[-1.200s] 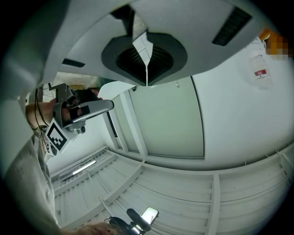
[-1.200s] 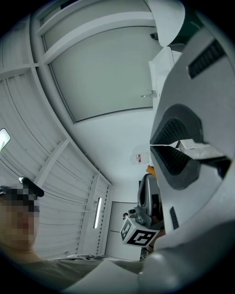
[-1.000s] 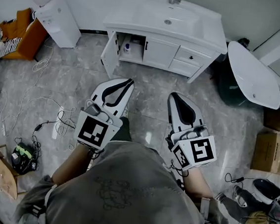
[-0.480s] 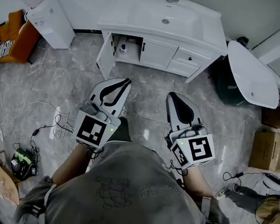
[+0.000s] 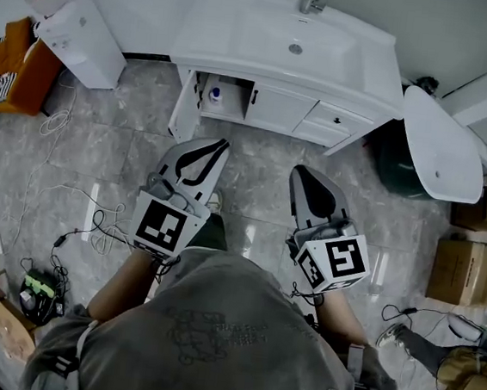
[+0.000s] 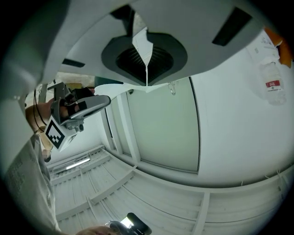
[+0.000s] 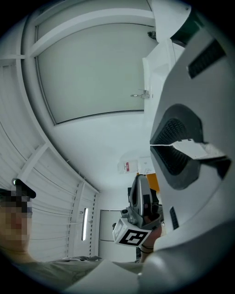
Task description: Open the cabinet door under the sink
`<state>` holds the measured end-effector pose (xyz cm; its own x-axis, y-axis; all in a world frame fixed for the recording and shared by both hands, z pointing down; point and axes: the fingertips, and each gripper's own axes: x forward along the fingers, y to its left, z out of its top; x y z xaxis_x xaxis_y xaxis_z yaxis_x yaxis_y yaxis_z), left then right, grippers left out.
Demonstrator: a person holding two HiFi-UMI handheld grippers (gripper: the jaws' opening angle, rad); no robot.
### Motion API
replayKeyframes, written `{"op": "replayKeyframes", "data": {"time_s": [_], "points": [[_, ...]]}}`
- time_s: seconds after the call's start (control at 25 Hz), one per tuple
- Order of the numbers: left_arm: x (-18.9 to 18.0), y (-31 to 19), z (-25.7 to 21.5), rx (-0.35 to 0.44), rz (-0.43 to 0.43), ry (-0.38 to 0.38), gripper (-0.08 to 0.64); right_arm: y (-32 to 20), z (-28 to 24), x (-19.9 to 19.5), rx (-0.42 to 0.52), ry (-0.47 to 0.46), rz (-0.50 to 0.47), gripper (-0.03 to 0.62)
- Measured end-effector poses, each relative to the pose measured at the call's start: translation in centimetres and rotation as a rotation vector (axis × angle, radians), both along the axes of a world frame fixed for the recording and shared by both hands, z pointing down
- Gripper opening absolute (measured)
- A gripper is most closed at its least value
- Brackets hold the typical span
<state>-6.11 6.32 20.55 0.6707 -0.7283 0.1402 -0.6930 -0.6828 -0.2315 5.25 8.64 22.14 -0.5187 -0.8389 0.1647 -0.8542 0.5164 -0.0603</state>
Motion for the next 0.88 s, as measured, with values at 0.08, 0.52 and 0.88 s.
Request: {"op": "replayKeyframes", "data": {"time_s": [0.08,0.52,0.88], "points": [[-0.9,-2.3,0.1,-0.014,-0.001,0.001,0.023,-2.2,0.1,-0.8,-0.011,0.009,0.006,0.029],[-5.2,-14.5,1.7,-0.053,0.032,0.020,0.023,-14.4,3.8,-4.4,-0.141,0.056,0.065,0.029],[-6.7,-21.4,5.9,-0.105,0.030,0.028,0.022,-22.5,9.4,-4.9,-0.204,0.108,0.093,0.030]]}}
